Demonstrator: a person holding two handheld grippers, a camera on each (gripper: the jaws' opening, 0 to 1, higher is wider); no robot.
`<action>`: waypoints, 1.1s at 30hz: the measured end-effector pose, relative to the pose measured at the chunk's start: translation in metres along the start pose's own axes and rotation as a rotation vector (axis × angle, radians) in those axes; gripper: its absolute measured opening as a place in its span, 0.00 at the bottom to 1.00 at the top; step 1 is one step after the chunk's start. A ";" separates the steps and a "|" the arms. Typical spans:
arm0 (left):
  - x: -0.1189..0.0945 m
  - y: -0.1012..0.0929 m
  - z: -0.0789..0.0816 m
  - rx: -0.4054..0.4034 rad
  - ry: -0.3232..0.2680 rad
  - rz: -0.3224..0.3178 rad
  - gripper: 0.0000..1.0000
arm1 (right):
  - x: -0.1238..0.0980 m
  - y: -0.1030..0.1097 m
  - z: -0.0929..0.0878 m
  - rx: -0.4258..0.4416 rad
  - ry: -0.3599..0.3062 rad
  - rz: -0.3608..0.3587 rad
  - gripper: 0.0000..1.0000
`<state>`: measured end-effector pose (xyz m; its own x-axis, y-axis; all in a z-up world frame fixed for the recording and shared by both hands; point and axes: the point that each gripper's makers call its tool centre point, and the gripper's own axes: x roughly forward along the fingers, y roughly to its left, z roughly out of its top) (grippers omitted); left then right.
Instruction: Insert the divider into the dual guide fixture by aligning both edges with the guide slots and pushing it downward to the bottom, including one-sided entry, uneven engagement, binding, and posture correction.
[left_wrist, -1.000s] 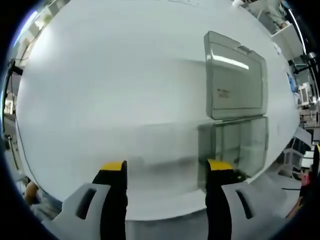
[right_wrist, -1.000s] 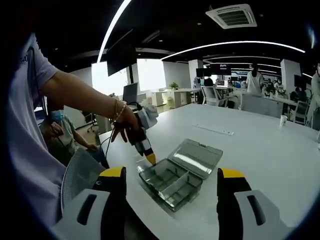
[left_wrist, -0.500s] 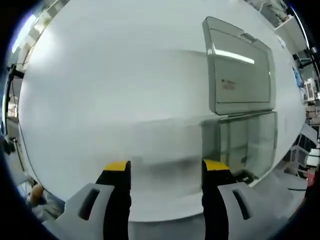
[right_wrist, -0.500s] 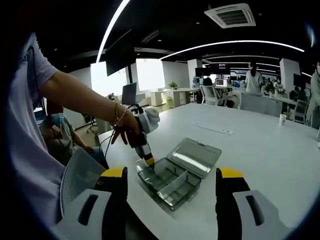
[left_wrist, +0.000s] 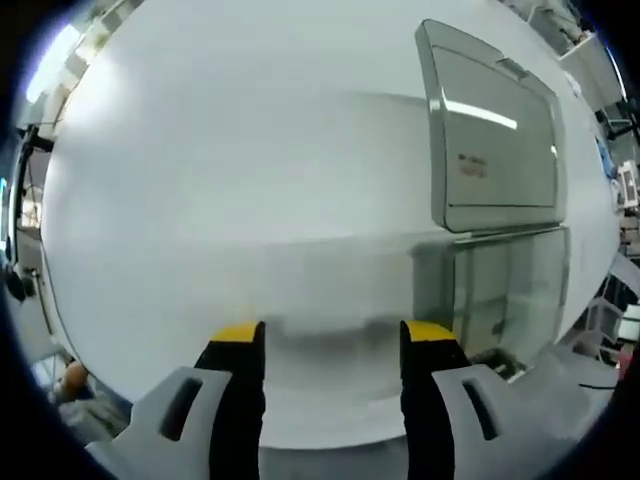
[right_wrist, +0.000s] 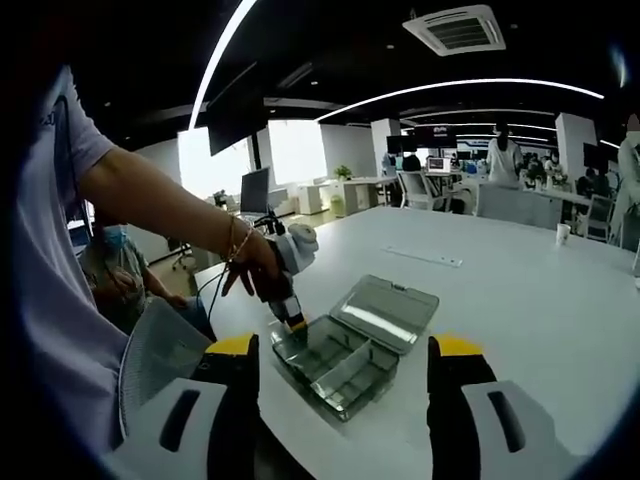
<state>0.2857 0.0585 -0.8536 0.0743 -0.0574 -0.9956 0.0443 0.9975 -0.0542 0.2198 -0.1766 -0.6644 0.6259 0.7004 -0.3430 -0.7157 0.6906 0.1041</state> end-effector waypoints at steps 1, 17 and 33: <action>0.000 0.000 0.000 -0.011 -0.006 0.005 0.52 | 0.000 -0.001 0.000 0.003 0.000 -0.001 0.65; 0.002 -0.004 -0.006 -0.006 0.026 0.082 0.42 | -0.003 -0.013 0.006 0.005 -0.029 -0.015 0.62; 0.005 -0.005 -0.006 -0.004 0.029 0.081 0.41 | 0.007 -0.016 0.007 -0.080 0.054 0.113 0.63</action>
<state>0.2802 0.0538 -0.8590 0.0487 0.0247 -0.9985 0.0351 0.9990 0.0264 0.2378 -0.1819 -0.6615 0.5236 0.7608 -0.3835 -0.8046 0.5895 0.0710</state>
